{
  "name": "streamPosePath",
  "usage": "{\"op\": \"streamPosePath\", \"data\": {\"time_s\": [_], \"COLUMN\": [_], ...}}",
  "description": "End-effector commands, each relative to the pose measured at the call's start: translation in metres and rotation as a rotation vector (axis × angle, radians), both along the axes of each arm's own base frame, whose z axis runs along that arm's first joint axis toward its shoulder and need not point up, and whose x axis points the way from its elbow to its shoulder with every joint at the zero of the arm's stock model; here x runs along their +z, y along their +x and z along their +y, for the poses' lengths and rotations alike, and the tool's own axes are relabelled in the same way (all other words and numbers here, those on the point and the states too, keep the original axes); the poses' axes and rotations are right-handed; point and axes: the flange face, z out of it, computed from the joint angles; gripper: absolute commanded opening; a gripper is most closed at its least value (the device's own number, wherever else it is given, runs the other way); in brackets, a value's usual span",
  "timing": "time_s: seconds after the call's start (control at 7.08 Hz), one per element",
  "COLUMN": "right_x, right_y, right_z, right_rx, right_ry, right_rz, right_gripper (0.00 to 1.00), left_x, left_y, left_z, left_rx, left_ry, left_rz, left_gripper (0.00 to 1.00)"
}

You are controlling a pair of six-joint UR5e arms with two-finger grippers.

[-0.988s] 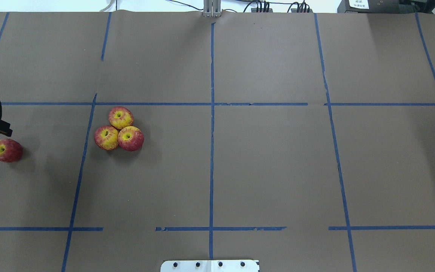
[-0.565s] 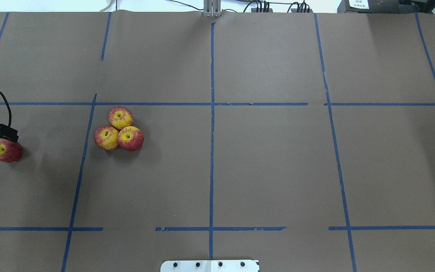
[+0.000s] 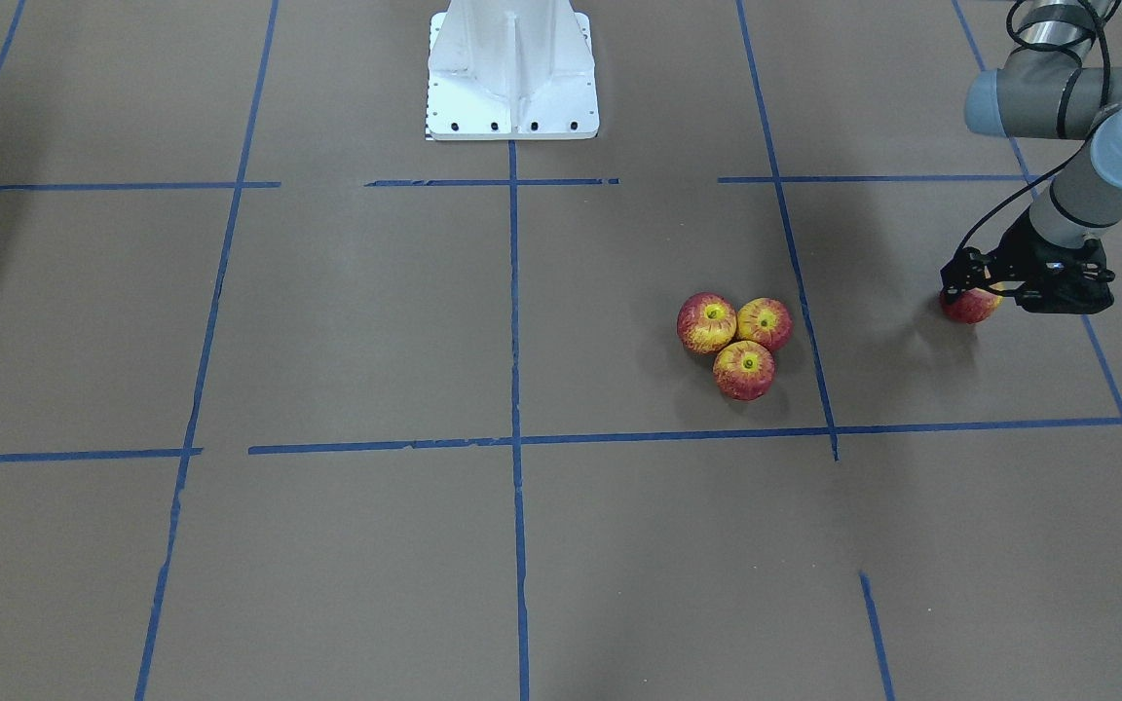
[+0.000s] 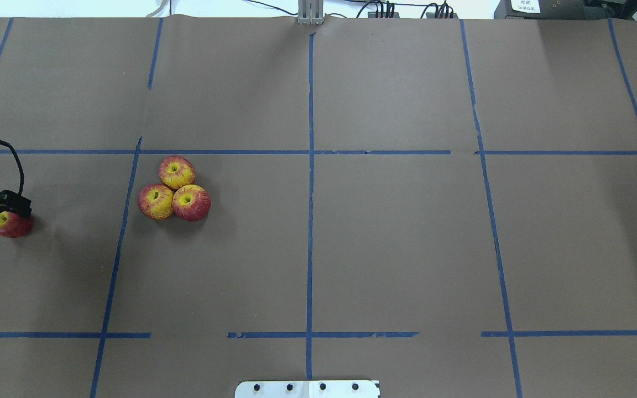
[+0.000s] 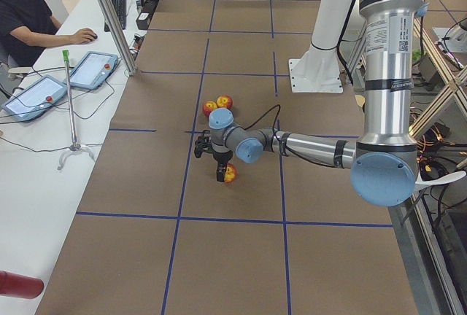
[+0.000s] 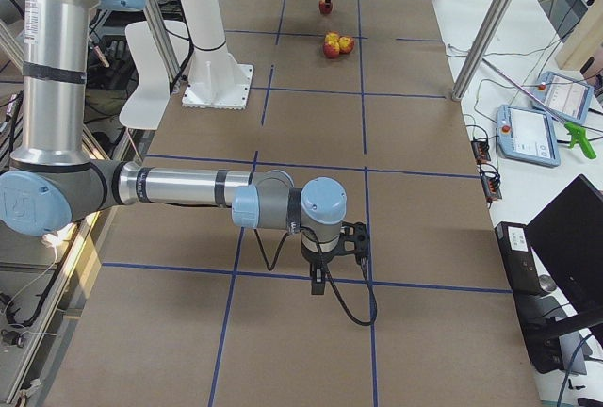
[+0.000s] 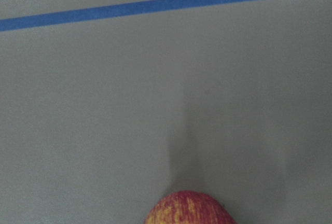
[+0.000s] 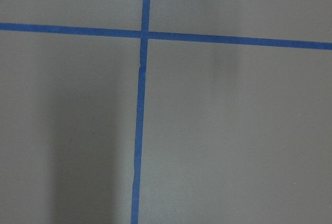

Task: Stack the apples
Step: 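Lower the left gripper onto the lone red apple and close it, then lift the red apple with the left gripper toward the three-apple cluster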

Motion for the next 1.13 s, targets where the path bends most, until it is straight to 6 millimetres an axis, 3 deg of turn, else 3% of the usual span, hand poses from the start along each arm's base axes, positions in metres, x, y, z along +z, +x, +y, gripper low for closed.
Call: {"op": "streamPosePath", "data": {"time_s": [0.0, 0.14, 0.28, 0.42, 0.56, 0.71, 0.85, 0.99], "right_x": [0.0, 0.0, 0.0, 0.0, 0.0, 0.0, -0.001, 0.0], "right_y": [0.0, 0.0, 0.0, 0.0, 0.0, 0.0, 0.0, 0.0], "right_z": [0.0, 0.0, 0.0, 0.0, 0.0, 0.0, 0.0, 0.0], "right_rx": [0.0, 0.0, 0.0, 0.0, 0.0, 0.0, 0.0, 0.0], "right_ry": [0.0, 0.0, 0.0, 0.0, 0.0, -0.002, 0.001, 0.0], "right_rz": [0.0, -0.002, 0.0, -0.002, -0.002, 0.0, -0.002, 0.0], "right_gripper": [1.0, 1.0, 1.0, 1.0, 1.0, 1.0, 1.0, 1.0], "left_x": [0.01, 0.013, 0.013, 0.01, -0.001, -0.051, -0.087, -0.135], "left_y": [0.006, 0.008, 0.009, 0.01, 0.011, 0.015, 0.016, 0.033], "left_z": [0.004, 0.005, 0.005, 0.004, 0.004, 0.009, 0.012, -0.009], "left_rx": [0.018, 0.022, 0.024, 0.029, 0.029, 0.072, -0.005, -0.094], "left_ry": [-0.02, -0.025, -0.025, -0.014, -0.012, -0.017, -0.081, -0.112], "left_rz": [-0.006, -0.009, -0.009, -0.005, 0.019, 0.135, 0.195, 0.252], "left_gripper": [0.99, 0.98, 0.61, 0.13, 0.0, 0.0, 0.0, 0.0]}}
